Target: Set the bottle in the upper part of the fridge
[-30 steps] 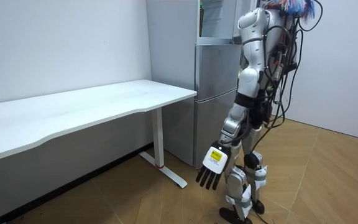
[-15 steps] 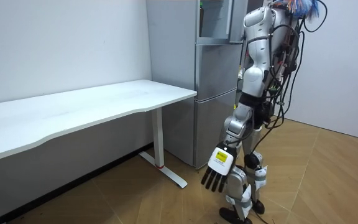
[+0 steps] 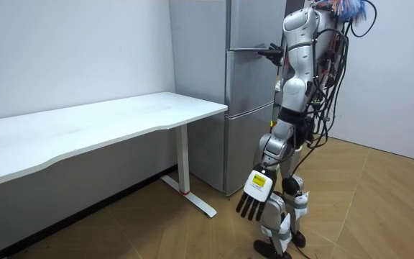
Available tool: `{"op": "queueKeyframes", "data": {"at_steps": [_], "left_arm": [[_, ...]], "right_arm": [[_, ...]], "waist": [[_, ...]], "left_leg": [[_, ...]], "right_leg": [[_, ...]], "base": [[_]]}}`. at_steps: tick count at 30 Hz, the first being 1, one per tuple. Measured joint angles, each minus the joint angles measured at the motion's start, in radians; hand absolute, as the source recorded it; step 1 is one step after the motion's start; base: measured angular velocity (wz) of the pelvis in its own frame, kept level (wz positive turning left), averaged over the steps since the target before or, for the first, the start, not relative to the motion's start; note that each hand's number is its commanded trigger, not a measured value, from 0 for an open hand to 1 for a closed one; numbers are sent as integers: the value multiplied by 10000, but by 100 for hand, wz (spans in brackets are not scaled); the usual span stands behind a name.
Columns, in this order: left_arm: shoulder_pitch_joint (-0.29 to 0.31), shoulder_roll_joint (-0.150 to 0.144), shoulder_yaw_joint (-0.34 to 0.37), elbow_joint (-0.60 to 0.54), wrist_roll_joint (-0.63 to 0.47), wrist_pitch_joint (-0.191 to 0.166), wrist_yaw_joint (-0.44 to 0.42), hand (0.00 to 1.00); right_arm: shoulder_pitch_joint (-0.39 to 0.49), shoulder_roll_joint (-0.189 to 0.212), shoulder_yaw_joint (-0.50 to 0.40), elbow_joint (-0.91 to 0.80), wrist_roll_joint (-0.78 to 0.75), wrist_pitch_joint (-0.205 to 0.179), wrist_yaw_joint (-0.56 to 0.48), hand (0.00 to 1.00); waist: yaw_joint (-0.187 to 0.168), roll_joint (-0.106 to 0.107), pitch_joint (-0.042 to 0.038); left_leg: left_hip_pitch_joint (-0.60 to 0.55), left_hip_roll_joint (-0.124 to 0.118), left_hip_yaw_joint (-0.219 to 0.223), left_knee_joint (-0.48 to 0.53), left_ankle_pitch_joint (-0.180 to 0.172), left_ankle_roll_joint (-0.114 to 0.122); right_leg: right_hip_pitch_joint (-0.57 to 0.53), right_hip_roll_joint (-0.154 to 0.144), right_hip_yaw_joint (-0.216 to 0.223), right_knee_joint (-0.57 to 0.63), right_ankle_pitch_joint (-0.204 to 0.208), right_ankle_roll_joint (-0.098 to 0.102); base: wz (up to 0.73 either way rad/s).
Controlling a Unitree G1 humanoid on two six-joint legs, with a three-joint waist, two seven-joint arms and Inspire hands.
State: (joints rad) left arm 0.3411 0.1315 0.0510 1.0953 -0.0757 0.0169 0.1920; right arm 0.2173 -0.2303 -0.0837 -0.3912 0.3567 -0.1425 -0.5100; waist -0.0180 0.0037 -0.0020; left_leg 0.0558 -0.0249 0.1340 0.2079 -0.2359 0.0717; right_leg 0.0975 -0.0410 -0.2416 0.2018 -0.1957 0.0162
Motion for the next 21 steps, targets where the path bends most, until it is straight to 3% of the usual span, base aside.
{"op": "queueKeyframes", "data": {"at_steps": [11, 16, 21], "left_arm": [[-34, 23, 39, -79, 29, 67, -482, 0], [86, 46, 39, -166, 41, 280, -831, 0], [161, 117, 71, -431, 260, 310, -1012, 0]], "right_arm": [[7, 1, 117, 312, -939, 129, 475, 0], [-16, 2, 96, 540, -1275, 363, 788, 0], [-163, 1, -159, 1133, -1641, 473, 1189, 0]], "waist": [[57, -56, 0], [59, -232, -15], [100, -348, -34]], "left_leg": [[-19, -2, -14, 61, 0, 0], [-115, -8, -42, 164, -4, 3], [-186, 6, -79, 321, -23, 29]], "right_leg": [[15, -27, -215, 19, 0, 0], [-5, -101, -593, 30, 4, -7], [9, -107, -636, 47, 42, -37]], "base": [[0], [2], [1]]}}
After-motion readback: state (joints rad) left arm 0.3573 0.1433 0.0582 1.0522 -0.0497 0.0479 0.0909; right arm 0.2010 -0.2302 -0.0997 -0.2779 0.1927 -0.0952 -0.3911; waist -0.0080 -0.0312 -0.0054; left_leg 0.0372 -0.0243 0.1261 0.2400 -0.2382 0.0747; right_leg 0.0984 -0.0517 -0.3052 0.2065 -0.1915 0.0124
